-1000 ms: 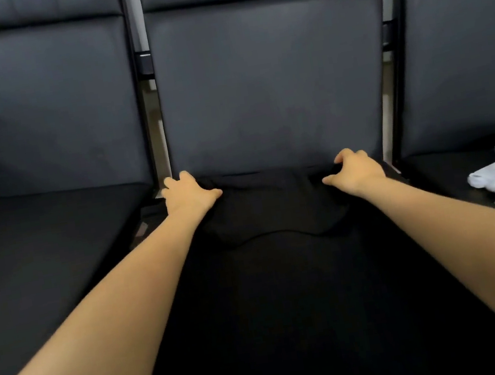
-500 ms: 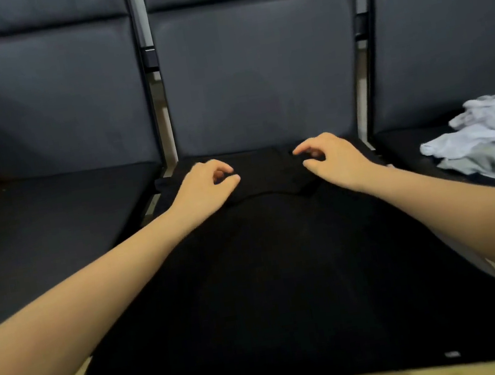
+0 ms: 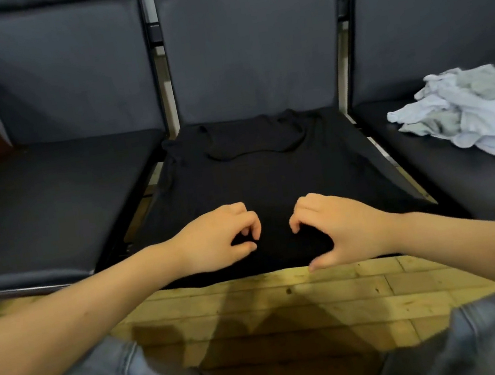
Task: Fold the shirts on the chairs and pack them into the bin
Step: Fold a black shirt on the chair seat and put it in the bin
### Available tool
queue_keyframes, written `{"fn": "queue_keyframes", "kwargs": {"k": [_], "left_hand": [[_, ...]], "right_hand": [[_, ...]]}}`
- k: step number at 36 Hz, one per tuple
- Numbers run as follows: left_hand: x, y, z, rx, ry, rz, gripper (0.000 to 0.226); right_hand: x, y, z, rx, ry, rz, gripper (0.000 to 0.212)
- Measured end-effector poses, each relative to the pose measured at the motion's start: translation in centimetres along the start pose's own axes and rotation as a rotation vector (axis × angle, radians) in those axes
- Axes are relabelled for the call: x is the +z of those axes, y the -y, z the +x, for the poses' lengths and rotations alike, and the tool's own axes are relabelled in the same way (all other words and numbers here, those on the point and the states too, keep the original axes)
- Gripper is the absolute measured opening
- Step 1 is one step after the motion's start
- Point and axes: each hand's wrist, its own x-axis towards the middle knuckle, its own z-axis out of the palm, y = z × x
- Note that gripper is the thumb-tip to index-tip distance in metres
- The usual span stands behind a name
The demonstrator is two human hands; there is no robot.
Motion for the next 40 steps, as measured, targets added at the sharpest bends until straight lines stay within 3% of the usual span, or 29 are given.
{"fn": "queue_keyframes", "kwargs": {"k": [7, 11, 13, 15, 19, 23, 28, 33, 40], "left_hand": [[0.1, 0.3, -0.3, 0.001, -0.017, -0.071, 0.011], [0.2, 0.3, -0.3, 0.004, -0.050, -0.119, 0.008], [0.2, -0.1, -0.2, -0.027, -0.076, -0.139, 0.023], [0.2, -0.5, -0.2, -0.056, -0.112, -0.099, 0.036], [1.0, -1.2, 0.1, -0.031, -0.143, 0.180, 0.044], [0.9, -1.0, 0.8, 0.004, -0.152, 0.226, 0.048], [-0.5, -0.8, 1.7, 0.011, -0.076, 0.063, 0.011], [-1.6, 0.8, 3.1, -0.143, -0.053, -0.270, 0.017], [-1.6, 1.6, 4.7, -0.329, -0.118, -0.436, 0.027]], "right_hand": [[0.8, 0.2, -0.1, -0.096, -0.174, -0.005, 0.026], [0.7, 0.4, 1.1, -0.030, -0.199, 0.126, 0.013], [0.5, 0.2, 2.1, 0.078, -0.166, 0.214, 0.005], [0.0, -0.1, 3.0, 0.195, -0.095, 0.357, 0.012], [-1.5, -0.9, 4.2, 0.288, 0.056, 0.540, 0.009], [-2.3, -2.0, 4.6, 0.316, 0.129, 0.631, 0.009], [-2.7, -2.7, 5.0, 0.339, 0.190, 0.724, 0.013], [-2.4, -3.0, 5.6, 0.400, 0.156, 0.760, 0.012], [-1.9, -2.1, 7.0, 0.478, -0.098, 0.588, 0.033]]}}
